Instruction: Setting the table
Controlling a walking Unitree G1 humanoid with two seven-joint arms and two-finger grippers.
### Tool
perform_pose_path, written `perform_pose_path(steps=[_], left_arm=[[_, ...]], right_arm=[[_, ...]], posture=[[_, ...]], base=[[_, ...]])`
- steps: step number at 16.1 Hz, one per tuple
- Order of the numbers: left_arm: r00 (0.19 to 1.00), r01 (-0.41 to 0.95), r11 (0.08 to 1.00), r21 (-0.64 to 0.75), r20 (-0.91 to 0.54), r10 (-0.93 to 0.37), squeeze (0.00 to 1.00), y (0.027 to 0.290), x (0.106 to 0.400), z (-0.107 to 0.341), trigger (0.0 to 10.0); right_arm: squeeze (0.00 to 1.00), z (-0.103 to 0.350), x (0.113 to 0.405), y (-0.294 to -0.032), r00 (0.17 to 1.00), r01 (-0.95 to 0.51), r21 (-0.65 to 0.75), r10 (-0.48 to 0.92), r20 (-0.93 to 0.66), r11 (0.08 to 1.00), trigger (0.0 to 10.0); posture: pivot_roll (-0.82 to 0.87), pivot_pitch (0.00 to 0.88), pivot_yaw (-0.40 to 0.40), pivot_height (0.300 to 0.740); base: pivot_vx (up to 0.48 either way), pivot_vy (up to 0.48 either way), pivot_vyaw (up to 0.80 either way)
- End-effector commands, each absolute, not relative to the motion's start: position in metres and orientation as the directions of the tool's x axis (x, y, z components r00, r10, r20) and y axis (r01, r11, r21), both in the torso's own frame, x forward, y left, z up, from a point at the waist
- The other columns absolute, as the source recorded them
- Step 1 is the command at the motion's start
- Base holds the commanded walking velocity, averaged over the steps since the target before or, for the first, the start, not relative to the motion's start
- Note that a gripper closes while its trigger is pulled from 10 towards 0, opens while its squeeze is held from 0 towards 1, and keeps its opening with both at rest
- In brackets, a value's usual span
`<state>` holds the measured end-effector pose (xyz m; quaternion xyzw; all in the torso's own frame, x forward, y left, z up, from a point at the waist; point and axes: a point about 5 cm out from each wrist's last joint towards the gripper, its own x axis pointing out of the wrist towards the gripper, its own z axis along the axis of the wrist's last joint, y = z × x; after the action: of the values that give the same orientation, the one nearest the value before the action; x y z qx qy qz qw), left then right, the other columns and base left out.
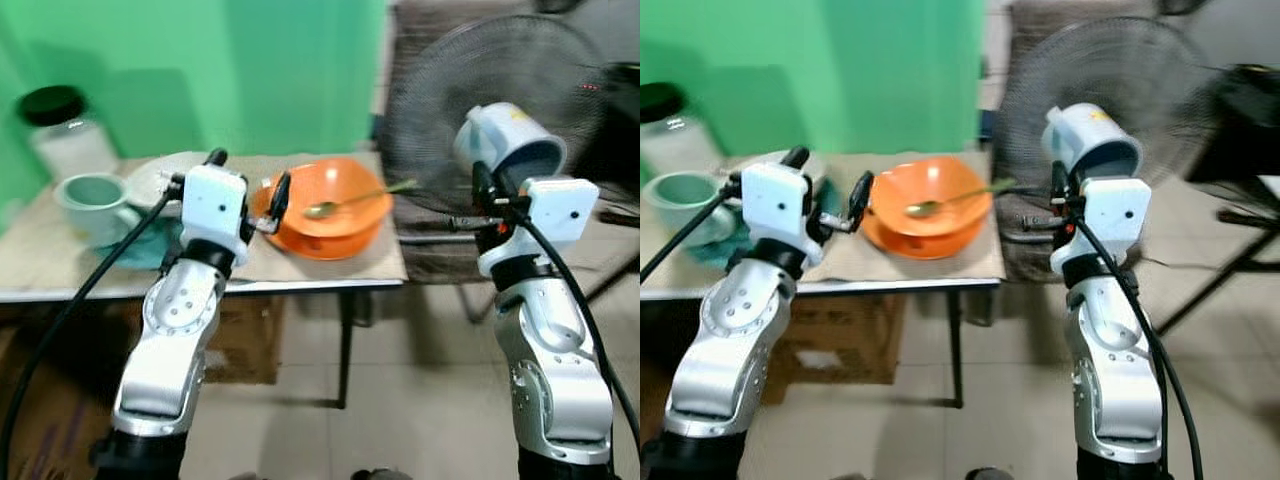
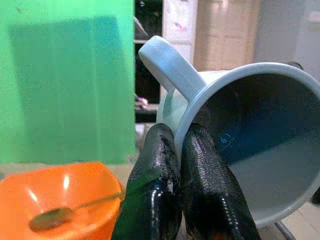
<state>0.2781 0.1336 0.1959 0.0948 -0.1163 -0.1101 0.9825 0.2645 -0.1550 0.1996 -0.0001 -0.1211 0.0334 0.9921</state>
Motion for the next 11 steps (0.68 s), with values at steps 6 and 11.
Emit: perform_pose_path(steps=[6,11], left_arm=[[0.945,0.174,0.964,0.199,0.242,-0.220,0.00,0.142,0.275,0.205,10.0],[0.953,0.180,0.967,0.181,0.213,-0.217,0.00,0.141,0.274,0.199,10.0]], right_arm=[[0.00,0.194,0.262,-0.157,0.979,-0.052,-0.035,0.057,0.194,0.998,10.0],[0.00,0.183,0.256,-0.164,0.993,-0.005,-0.045,0.010,0.117,0.999,10.0]], posture=[[0.01,0.013,-0.007,0.740],[0.00,0.019,0.000,0.740]], base=[[0.000,0.000,-0.80],[0.000,0.000,-0.80]])
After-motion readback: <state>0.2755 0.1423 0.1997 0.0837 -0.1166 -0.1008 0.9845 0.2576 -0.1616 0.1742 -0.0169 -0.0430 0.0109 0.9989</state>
